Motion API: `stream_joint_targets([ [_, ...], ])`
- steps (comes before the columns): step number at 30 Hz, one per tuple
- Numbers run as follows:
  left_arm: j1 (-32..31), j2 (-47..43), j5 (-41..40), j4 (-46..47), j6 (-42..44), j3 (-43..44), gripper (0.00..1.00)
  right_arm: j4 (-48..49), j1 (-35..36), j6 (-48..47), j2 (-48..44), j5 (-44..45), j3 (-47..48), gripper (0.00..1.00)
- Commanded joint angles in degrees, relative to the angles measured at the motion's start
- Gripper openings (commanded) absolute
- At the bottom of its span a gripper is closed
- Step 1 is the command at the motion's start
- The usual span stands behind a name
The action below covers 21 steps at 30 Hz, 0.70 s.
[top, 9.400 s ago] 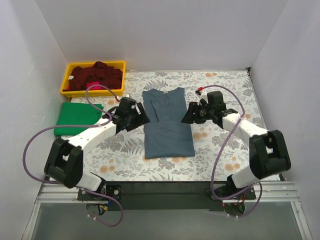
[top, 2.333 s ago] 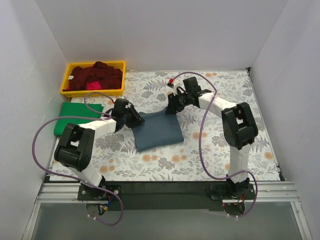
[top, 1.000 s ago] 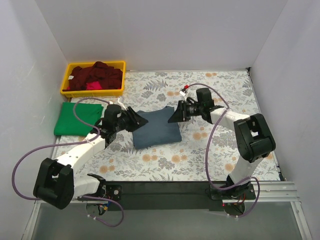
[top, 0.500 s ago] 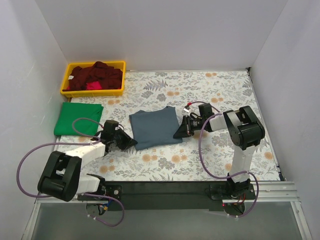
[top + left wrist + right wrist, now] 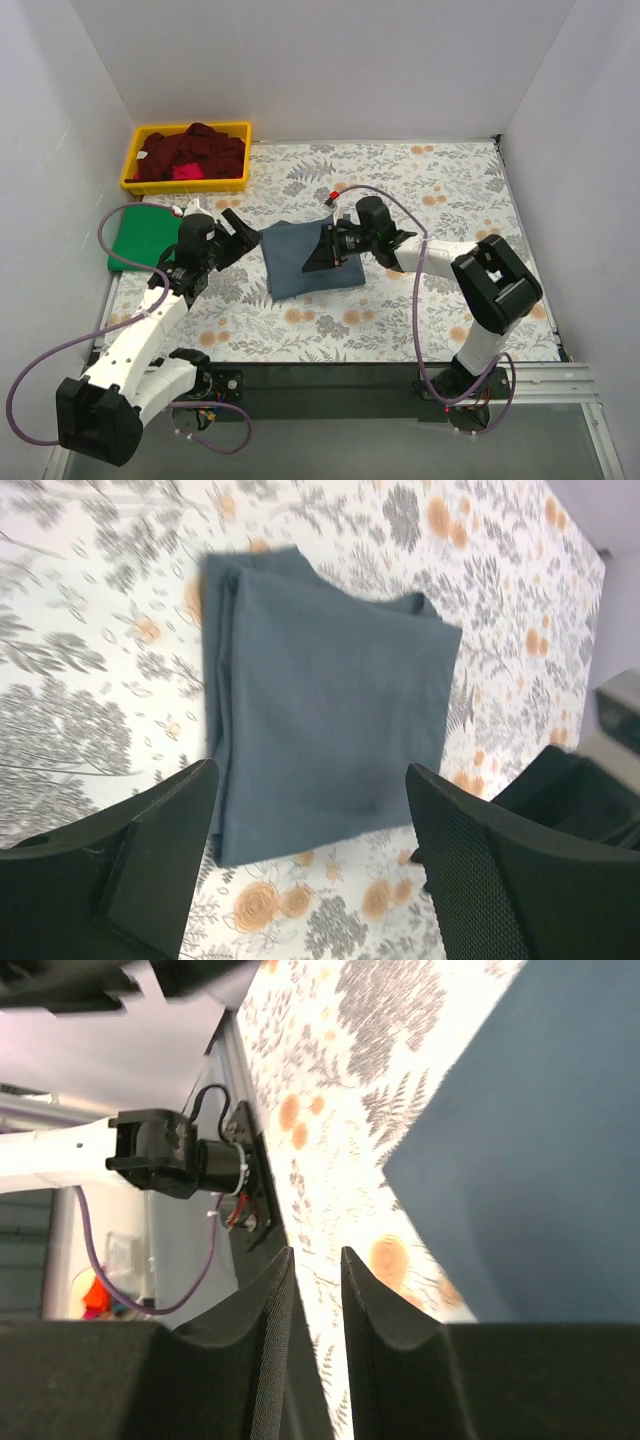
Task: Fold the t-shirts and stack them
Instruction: Neatly place the folded tshirt to the corner
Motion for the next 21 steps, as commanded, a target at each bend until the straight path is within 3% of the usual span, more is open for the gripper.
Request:
stream_joint_targets([
  [1,0.5,-4.3,-10.6,-5.5,7.7,1.9,0.76,5.8,3.8,6.0,4.8,3.8,1.0,0.32],
  [5,0.5,-8.4,-15.0,-4.6,12.0,0.6,0.77,10.6,5.6,8.9,16.1,5.3,1.1,0.31],
  [11,0.4,-10.9,-15.5,-2.5,13.6,-3.2,0.77,13.6,4.5,10.5,23.8,6.9,1.1,0.31],
  [16,0.4,-9.2,-14.6,-2.0,14.3,-2.8,0.77,12.4,4.0,10.9,17.4,6.3,2.3,0.31],
  [21,0.5,-8.1,-13.6,-1.7,14.5,-2.8,0.84,7.0,-2.1,8.4,11.1,6.0,8.7,0.32],
])
